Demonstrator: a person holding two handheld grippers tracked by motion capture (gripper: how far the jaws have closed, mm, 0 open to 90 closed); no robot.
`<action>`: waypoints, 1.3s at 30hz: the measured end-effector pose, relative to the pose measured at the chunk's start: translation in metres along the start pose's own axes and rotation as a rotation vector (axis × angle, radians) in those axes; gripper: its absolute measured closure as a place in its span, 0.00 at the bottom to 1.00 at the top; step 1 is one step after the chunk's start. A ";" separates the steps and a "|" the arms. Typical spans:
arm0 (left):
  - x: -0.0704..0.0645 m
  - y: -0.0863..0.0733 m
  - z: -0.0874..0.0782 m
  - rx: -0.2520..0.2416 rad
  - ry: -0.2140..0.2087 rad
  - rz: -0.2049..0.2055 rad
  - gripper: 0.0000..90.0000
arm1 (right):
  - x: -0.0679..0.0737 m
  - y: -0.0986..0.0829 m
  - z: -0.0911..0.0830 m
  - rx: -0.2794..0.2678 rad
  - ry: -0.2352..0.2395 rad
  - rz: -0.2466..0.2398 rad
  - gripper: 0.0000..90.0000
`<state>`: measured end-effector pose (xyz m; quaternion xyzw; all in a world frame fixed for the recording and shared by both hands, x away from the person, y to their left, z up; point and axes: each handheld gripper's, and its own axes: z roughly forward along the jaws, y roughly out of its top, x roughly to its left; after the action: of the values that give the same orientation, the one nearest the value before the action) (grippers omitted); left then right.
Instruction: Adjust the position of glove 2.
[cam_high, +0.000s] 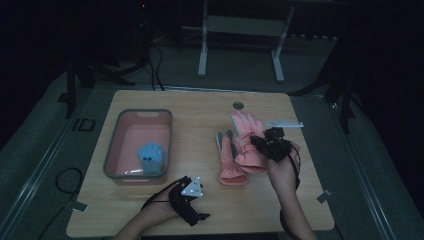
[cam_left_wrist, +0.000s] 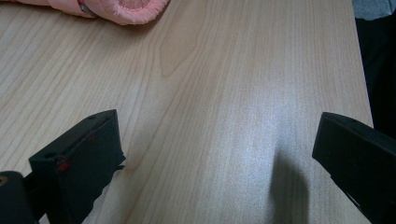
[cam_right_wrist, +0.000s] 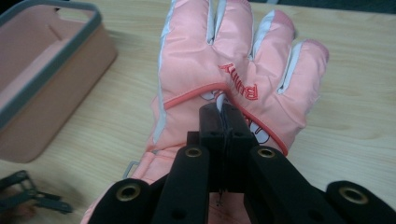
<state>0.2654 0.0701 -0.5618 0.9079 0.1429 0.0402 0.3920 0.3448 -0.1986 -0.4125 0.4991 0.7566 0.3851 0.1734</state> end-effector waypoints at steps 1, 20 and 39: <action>0.000 0.000 0.000 0.000 -0.001 0.002 0.02 | 0.008 -0.001 0.006 0.005 0.002 0.007 0.99; -0.001 0.000 0.000 0.005 -0.001 0.010 0.02 | 0.023 -0.033 0.071 0.114 -0.032 0.025 0.98; 0.001 0.000 0.001 0.000 -0.004 -0.010 0.02 | 0.009 -0.032 0.065 0.080 0.063 -0.030 0.60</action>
<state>0.2663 0.0699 -0.5622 0.9073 0.1468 0.0362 0.3923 0.3630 -0.1700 -0.4776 0.4819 0.7840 0.3674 0.1349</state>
